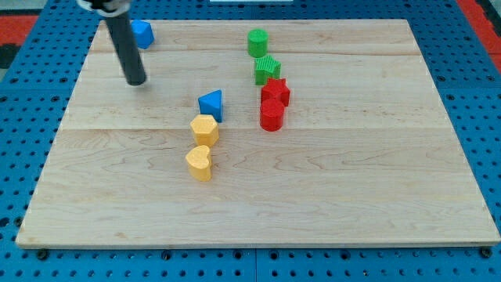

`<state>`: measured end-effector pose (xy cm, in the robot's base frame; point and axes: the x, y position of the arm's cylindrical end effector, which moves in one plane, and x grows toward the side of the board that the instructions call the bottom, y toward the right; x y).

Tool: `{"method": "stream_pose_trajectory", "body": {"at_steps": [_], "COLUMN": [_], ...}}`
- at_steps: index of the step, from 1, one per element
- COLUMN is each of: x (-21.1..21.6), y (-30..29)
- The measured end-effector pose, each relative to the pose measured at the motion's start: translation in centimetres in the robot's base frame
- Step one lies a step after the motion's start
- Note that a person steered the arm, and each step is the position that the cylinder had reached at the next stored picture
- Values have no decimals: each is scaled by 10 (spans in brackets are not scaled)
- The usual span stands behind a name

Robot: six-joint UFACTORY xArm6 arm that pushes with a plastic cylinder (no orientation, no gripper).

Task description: Place your arm at the top left corner of the board

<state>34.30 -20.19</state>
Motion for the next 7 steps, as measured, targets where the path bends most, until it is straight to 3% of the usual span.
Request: {"method": "stream_pose_trajectory", "body": {"at_steps": [2,3,7], "x": [3,3,-40], "y": [-5,-38,-58]}}
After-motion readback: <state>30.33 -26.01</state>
